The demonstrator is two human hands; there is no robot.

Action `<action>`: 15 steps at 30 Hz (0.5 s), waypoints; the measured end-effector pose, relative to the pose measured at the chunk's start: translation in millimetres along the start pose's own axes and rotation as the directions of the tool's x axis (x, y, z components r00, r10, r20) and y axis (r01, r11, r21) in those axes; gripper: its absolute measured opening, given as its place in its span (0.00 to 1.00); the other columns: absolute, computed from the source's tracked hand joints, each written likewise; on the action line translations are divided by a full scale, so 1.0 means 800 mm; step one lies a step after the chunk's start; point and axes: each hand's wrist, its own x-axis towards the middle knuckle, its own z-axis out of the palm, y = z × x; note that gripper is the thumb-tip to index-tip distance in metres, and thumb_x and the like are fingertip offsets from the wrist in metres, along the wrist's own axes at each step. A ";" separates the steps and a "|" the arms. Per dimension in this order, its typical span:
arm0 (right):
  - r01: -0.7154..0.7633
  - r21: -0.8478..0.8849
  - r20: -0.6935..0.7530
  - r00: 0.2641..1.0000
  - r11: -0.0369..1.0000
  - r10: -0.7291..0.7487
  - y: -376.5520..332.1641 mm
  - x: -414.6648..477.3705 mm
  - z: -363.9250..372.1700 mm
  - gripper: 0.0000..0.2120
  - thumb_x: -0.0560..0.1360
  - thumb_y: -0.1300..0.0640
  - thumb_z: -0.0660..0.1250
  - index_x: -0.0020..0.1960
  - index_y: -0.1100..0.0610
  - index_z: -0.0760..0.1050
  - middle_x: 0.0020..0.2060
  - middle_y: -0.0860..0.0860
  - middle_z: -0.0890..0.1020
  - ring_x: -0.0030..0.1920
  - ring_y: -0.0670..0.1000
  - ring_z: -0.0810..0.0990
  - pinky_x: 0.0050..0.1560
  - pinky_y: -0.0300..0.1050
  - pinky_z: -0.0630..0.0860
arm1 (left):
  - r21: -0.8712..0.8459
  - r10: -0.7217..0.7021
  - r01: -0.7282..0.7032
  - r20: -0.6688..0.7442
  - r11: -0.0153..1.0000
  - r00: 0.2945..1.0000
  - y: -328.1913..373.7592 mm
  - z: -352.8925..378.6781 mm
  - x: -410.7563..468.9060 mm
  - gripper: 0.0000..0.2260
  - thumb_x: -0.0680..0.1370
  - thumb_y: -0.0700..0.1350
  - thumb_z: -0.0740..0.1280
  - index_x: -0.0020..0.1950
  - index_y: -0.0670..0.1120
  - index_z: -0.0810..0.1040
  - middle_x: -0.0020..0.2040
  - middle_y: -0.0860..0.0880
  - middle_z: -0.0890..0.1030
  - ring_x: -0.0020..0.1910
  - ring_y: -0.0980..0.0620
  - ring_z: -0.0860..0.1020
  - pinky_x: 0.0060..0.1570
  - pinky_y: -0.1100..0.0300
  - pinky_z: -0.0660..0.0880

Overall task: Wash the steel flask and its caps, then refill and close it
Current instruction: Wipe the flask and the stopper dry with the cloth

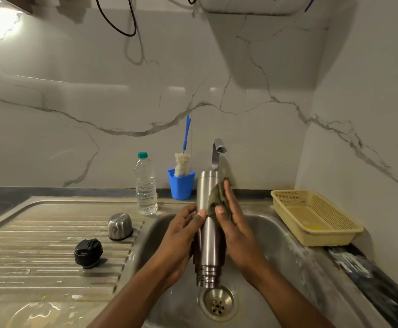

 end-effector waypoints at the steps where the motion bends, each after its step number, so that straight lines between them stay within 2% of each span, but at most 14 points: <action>1: -0.001 0.010 -0.031 1.000 1.000 0.001 -0.003 0.003 -0.004 0.28 0.84 0.48 0.61 0.78 0.27 0.57 0.78 0.32 0.63 0.76 0.34 0.65 0.77 0.44 0.67 | 0.003 -0.014 0.013 0.020 1.000 1.000 0.001 0.001 -0.001 0.16 0.83 0.47 0.67 0.70 0.45 0.78 0.64 0.39 0.83 0.63 0.40 0.83 0.66 0.42 0.79; 3: -0.005 0.029 -0.090 0.996 1.000 0.007 -0.006 0.009 -0.015 0.28 0.84 0.48 0.61 0.78 0.28 0.57 0.76 0.31 0.65 0.70 0.28 0.67 0.69 0.32 0.71 | 0.013 -0.046 0.046 0.058 0.999 0.997 0.003 0.003 -0.004 0.16 0.83 0.46 0.67 0.71 0.46 0.78 0.64 0.40 0.84 0.65 0.39 0.82 0.68 0.40 0.77; 4: -0.001 0.029 -0.109 0.994 1.000 0.004 -0.006 0.012 -0.020 0.27 0.84 0.48 0.61 0.78 0.28 0.58 0.76 0.31 0.65 0.69 0.27 0.68 0.66 0.30 0.71 | 0.016 -0.062 0.061 0.077 0.998 0.995 0.004 0.003 -0.005 0.16 0.83 0.47 0.68 0.71 0.47 0.79 0.65 0.41 0.84 0.65 0.39 0.82 0.68 0.41 0.78; 7: 0.022 0.015 -0.145 0.989 1.000 -0.019 -0.008 0.020 -0.037 0.22 0.84 0.49 0.63 0.76 0.33 0.66 0.71 0.32 0.73 0.70 0.34 0.73 0.69 0.41 0.72 | 0.028 -0.110 0.107 0.148 0.994 0.983 0.008 0.003 -0.009 0.15 0.82 0.48 0.67 0.67 0.47 0.83 0.64 0.40 0.84 0.62 0.41 0.82 0.64 0.45 0.79; 9: 0.007 0.022 -0.161 0.987 1.000 -0.003 -0.014 0.024 -0.048 0.17 0.84 0.50 0.63 0.71 0.39 0.74 0.62 0.33 0.80 0.65 0.39 0.78 0.62 0.44 0.79 | 0.032 -0.122 0.118 0.200 0.993 0.972 0.010 0.002 -0.012 0.14 0.83 0.48 0.66 0.66 0.44 0.84 0.61 0.38 0.84 0.58 0.42 0.82 0.61 0.47 0.80; 12: -0.058 0.124 -0.122 0.990 0.991 0.073 -0.023 0.030 -0.064 0.12 0.80 0.49 0.67 0.63 0.46 0.80 0.57 0.45 0.84 0.61 0.50 0.82 0.55 0.53 0.83 | 0.035 -0.146 0.142 0.253 0.989 0.956 0.012 -0.002 -0.013 0.15 0.84 0.47 0.65 0.67 0.42 0.83 0.58 0.39 0.84 0.54 0.45 0.82 0.55 0.52 0.82; 15: -0.168 0.294 -0.085 0.976 0.941 0.201 -0.022 0.035 -0.069 0.16 0.76 0.46 0.69 0.62 0.48 0.81 0.58 0.52 0.86 0.61 0.55 0.83 0.52 0.56 0.82 | 0.034 -0.171 0.167 0.245 0.985 0.954 0.012 -0.004 -0.013 0.14 0.84 0.47 0.65 0.64 0.44 0.85 0.56 0.40 0.84 0.52 0.46 0.83 0.54 0.53 0.82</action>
